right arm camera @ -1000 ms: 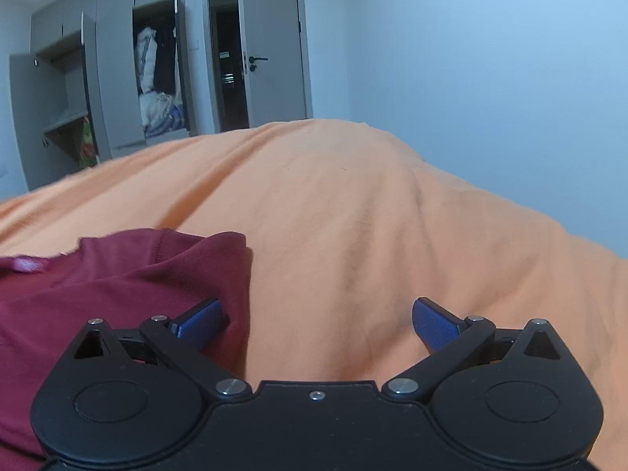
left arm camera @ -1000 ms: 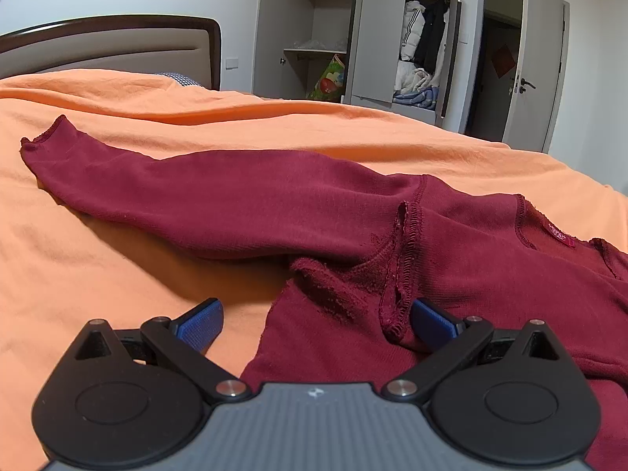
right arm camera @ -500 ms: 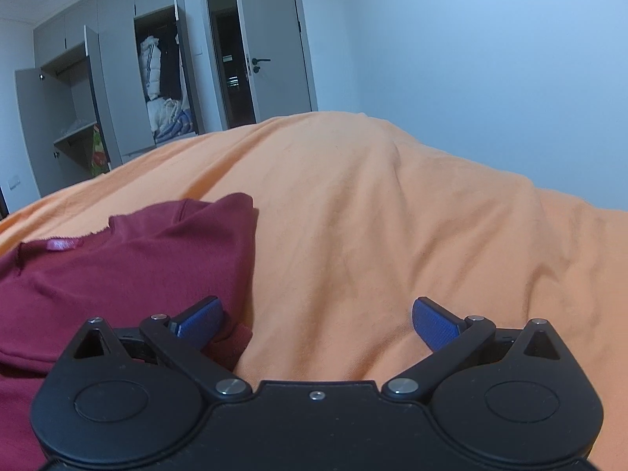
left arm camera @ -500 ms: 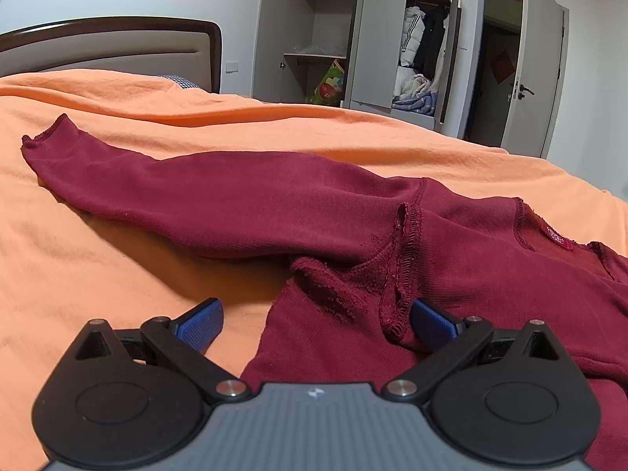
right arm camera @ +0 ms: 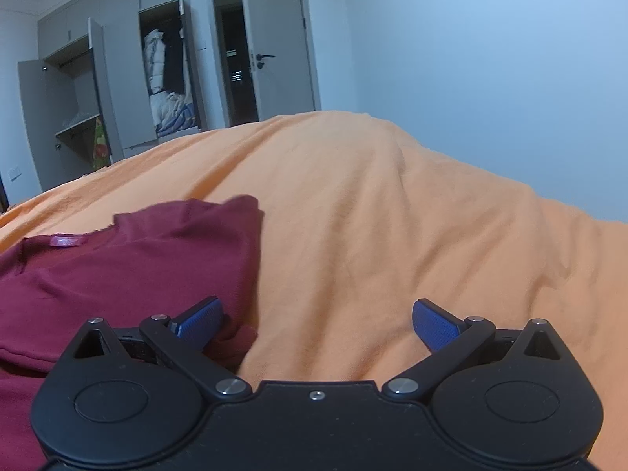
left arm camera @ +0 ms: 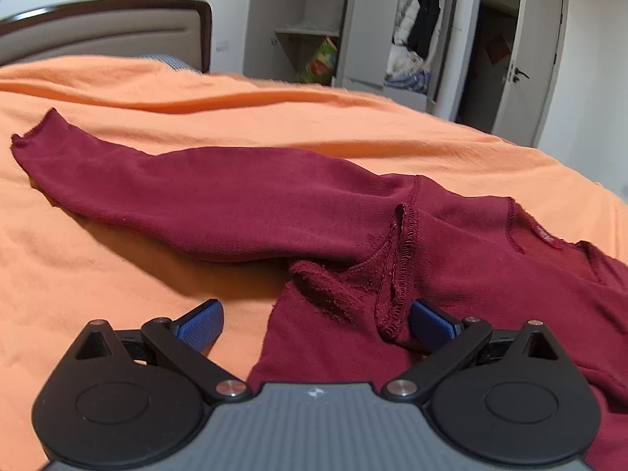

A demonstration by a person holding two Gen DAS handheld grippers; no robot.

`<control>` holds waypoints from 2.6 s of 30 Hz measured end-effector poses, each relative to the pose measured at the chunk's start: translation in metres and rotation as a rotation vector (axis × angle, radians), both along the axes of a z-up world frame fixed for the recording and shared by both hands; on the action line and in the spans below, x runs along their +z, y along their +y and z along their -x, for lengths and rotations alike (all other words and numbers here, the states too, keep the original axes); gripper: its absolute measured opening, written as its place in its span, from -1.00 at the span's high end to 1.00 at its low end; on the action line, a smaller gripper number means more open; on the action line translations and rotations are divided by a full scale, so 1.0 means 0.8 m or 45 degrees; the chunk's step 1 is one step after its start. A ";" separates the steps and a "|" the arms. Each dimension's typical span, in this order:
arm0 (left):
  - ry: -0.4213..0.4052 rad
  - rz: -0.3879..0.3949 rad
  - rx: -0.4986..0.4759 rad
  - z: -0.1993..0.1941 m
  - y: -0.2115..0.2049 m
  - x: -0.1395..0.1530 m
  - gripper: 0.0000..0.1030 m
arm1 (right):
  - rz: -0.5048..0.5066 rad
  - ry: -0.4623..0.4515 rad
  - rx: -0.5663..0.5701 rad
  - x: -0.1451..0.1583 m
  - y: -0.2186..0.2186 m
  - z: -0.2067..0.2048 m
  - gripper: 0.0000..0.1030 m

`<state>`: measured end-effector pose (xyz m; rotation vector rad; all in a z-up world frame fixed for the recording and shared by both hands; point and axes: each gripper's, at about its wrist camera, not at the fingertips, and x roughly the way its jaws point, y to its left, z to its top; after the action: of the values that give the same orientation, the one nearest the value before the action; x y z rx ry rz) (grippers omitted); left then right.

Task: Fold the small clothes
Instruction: 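Move the left gripper to the cuff of the other sleeve, then close the left gripper on the sleeve cuff and lift it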

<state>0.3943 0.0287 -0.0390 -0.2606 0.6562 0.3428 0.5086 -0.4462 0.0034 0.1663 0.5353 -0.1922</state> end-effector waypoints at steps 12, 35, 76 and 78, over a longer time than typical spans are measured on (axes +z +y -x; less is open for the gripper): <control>-0.076 0.079 0.058 0.040 0.076 0.063 -0.99 | 0.003 -0.132 0.376 0.087 0.092 0.030 -0.99; -0.067 -0.073 0.563 0.082 0.373 0.080 -0.99 | 0.019 0.033 0.764 0.015 0.255 0.091 -0.99; -0.348 -0.237 0.211 0.038 0.304 0.148 1.00 | -0.006 -0.052 0.711 0.011 0.244 0.104 -0.99; -0.407 -0.284 0.131 0.037 0.275 0.167 1.00 | -0.051 -0.092 0.670 0.020 0.232 0.109 -0.99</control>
<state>0.3647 0.2483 0.0947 -0.1314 0.2866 0.4584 0.4211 -0.2610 0.0192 0.0664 0.4943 0.3362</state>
